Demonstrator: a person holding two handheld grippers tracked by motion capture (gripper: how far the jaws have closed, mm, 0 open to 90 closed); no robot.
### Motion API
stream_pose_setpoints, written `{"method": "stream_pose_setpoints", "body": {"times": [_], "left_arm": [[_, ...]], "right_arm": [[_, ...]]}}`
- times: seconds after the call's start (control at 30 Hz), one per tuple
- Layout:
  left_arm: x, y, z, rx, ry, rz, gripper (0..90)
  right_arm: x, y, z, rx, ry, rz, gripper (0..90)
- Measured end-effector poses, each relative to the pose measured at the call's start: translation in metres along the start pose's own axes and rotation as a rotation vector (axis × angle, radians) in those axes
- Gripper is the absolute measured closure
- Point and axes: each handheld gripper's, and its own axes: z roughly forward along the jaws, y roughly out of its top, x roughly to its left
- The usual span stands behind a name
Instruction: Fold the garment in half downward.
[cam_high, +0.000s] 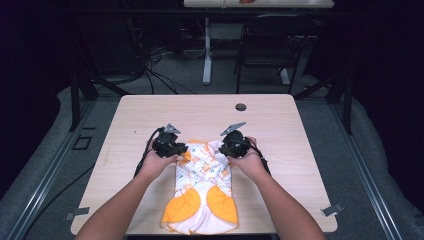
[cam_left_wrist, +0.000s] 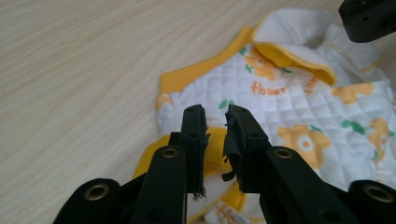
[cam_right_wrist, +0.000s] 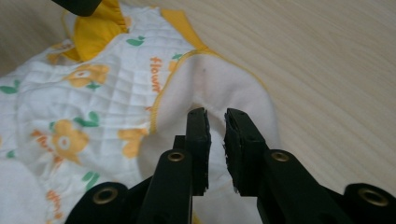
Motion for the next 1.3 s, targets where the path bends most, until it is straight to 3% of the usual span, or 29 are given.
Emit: {"method": "stream_pose_setpoints", "body": {"times": [0.2,0.43,0.63,0.83,1.07,1.3], "left_arm": [[0.007,0.003,0.012,0.005,0.016,-0.026,64.1],[0.013,0.000,0.020,0.020,0.045,-0.032,61.3],[0.018,-0.006,0.024,0.033,0.041,-0.054,59.3],[0.019,-0.012,0.029,0.037,0.039,-0.059,58.7],[0.019,-0.015,0.033,0.042,0.039,-0.054,61.2],[0.017,-0.014,0.033,0.048,0.016,-0.078,78.8]], "right_arm": [[-0.014,0.001,0.015,0.015,-0.046,0.040,69.3],[-0.020,0.001,0.023,-0.003,-0.043,0.093,64.0],[-0.023,-0.002,0.033,0.022,-0.057,0.118,61.4],[-0.027,-0.007,0.041,0.058,-0.036,0.133,59.2],[-0.026,-0.008,0.042,0.059,-0.027,0.125,66.1],[-0.022,-0.006,0.042,0.064,0.000,0.100,82.1]]}}
